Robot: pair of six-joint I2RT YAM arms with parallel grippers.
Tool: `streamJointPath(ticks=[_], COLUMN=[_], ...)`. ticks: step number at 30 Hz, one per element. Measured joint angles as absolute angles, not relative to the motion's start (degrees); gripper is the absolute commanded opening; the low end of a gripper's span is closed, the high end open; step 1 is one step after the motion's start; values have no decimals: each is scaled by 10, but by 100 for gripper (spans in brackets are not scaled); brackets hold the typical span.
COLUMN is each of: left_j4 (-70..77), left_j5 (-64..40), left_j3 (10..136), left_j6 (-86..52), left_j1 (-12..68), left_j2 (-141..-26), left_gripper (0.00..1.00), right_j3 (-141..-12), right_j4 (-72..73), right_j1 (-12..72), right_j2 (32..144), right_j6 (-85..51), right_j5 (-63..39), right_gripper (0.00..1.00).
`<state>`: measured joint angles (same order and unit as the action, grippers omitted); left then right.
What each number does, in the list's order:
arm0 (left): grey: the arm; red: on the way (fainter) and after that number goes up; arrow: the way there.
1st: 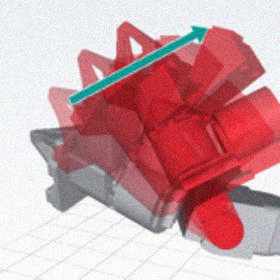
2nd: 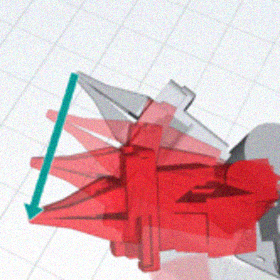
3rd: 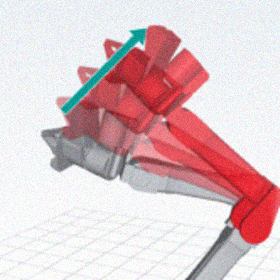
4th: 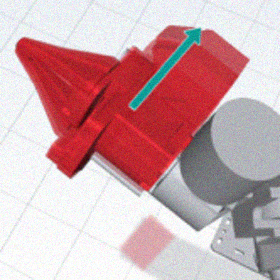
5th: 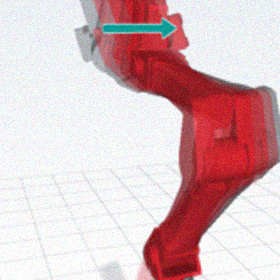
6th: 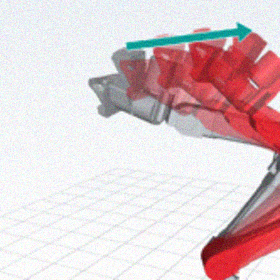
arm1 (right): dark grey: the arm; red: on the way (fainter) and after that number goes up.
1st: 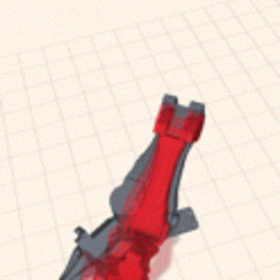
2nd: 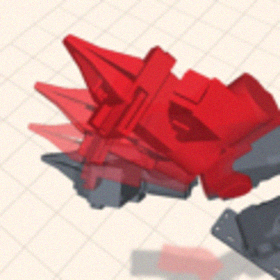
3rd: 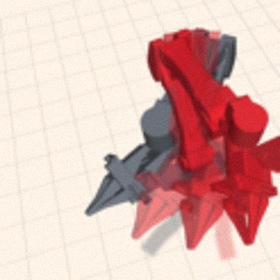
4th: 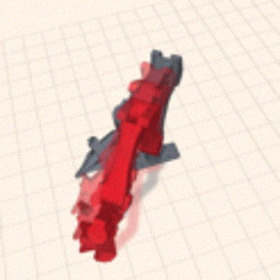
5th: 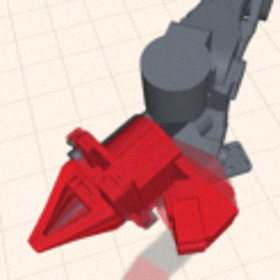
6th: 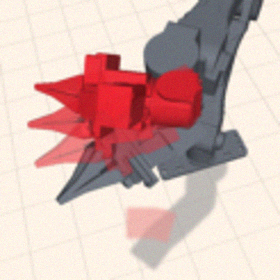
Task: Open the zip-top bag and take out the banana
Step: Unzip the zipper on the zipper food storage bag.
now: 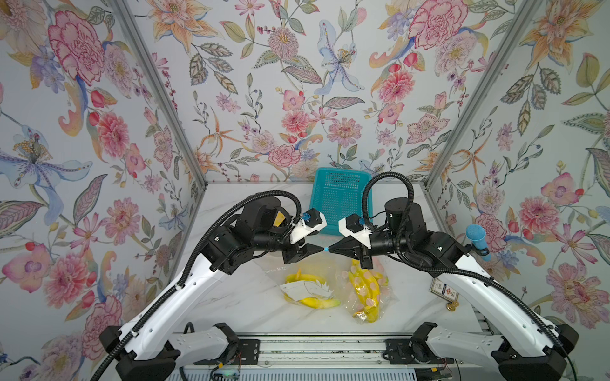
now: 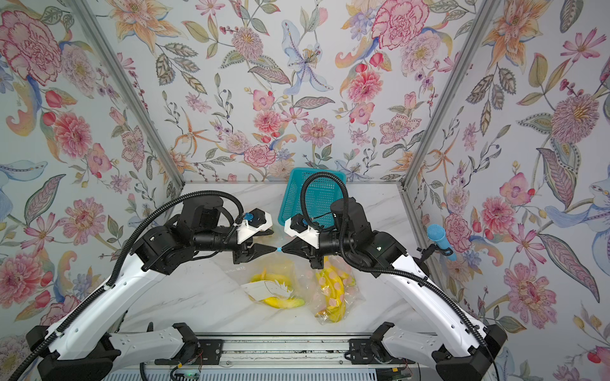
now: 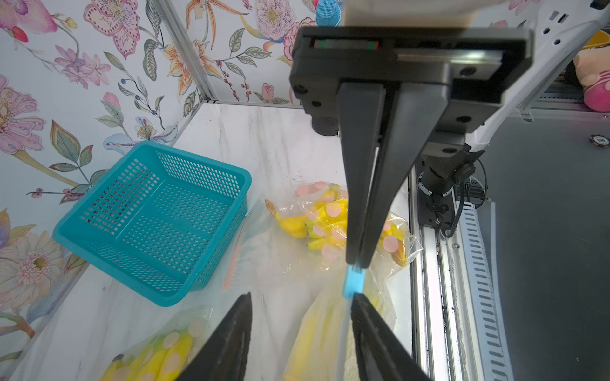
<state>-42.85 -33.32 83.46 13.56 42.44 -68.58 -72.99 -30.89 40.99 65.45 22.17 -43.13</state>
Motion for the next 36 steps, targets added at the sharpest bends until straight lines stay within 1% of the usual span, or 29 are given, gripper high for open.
streamJointPath(ticks=[2,10,14,17,20,31,36], left_j4=[-428,-428,-428,-429,-432,-440,-446], left_j5=[-338,-344,-345,-346,-346,-353,-354], left_j3=[843,857,857,857,857,857,857], left_j6=[138,142,143,144,146,155,161], left_j1=[426,442,447,448,451,455,456], left_j2=[-692,-709,-709,-709,-711,-726,-732], left_gripper=[46,42,38,30,25,25,16], right_j3=[-730,-729,-729,-729,-729,-729,-729], right_j4=[-310,-310,-310,-310,-310,-311,-310], right_j1=[409,407,404,404,401,397,395], right_j2=[655,653,653,653,653,653,654], right_j6=[223,226,225,225,225,221,221], right_j5=[-432,-431,-431,-431,-431,-426,-425], right_gripper=[0,0,0,0,0,0,0])
